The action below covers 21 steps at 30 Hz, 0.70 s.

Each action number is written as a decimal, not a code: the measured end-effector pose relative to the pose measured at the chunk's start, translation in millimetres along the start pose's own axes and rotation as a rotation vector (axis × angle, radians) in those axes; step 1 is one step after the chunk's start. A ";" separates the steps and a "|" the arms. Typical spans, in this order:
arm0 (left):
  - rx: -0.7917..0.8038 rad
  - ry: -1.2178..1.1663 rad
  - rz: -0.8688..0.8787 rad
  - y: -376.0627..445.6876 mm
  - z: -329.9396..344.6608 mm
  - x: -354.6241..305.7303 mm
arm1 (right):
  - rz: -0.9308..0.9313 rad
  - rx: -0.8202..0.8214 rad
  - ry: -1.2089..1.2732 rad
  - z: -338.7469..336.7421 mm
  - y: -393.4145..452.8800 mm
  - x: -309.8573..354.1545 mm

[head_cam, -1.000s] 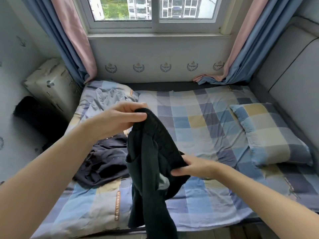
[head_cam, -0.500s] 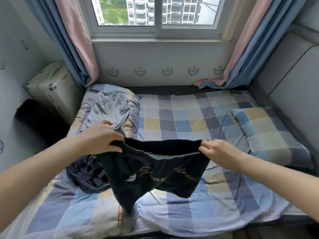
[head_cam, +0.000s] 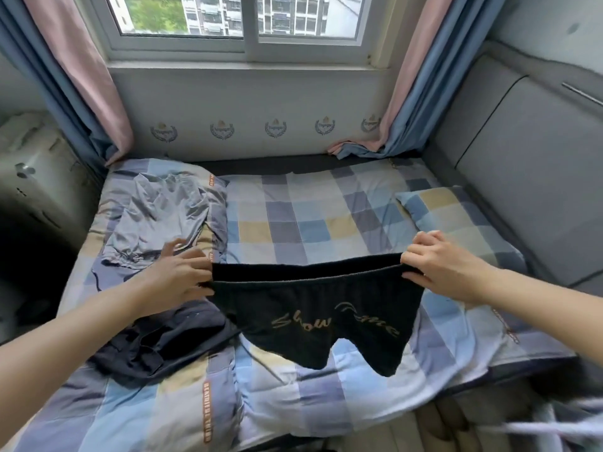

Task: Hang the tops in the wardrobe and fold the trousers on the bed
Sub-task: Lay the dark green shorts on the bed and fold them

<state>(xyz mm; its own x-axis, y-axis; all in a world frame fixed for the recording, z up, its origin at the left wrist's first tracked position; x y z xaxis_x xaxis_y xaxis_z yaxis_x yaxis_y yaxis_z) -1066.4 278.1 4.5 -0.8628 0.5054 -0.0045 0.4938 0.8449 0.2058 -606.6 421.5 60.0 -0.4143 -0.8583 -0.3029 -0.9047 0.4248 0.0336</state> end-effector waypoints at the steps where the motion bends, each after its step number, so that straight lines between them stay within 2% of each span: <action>1: -0.045 -0.011 -0.063 4.1 1.7 1.1 | 0.064 -0.039 0.023 -2.4 -7.6 -3.6; 5: -0.181 -0.223 -0.258 27.8 -0.6 -10.1 | 0.264 -0.096 0.191 0.2 -25.2 -13.9; 8: -0.360 -0.408 -0.486 48.4 -3.1 -16.4 | 0.355 -0.031 0.581 2.6 -25.6 -23.4; 10: -0.435 -0.530 -0.677 63.5 3.6 -19.9 | 0.488 -0.009 0.836 8.2 -26.5 -30.1; 13: -0.461 -0.691 -0.807 87.3 14.6 -31.2 | 0.621 -0.108 1.093 19.7 -27.7 -40.2; 14: -0.419 -0.703 -0.771 92.8 16.2 -37.2 | 0.632 -0.132 1.155 23.8 -28.6 -43.5; 16: -0.264 -0.579 -0.540 102.2 20.9 -50.4 | 0.571 -0.113 1.144 35.5 -32.6 -57.1; 19: 0.003 -0.318 -0.168 107.0 32.0 -66.4 | 0.292 -0.001 0.862 53.6 -43.3 -81.3; 21: 0.119 -0.118 -0.059 111.3 40.0 -78.7 | 0.074 0.085 0.650 67.9 -54.6 -98.1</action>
<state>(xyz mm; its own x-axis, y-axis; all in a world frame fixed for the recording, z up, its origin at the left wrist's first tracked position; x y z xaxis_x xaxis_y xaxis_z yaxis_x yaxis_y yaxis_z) -939.2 339.4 -11.4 -0.8755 0.4656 -0.1295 0.4580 0.8849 0.0848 -509.8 502.1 23.2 -0.4745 -0.8138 0.3355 -0.8717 0.4874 -0.0508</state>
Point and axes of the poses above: each hand's wrist, its own y-axis towards the middle knuckle, its own z-axis out of the palm, x = y × z, the point moved 2 cm from there along y, towards the middle knuckle, and after that the axes turned 1 degree about x, right-handed, at the moved point
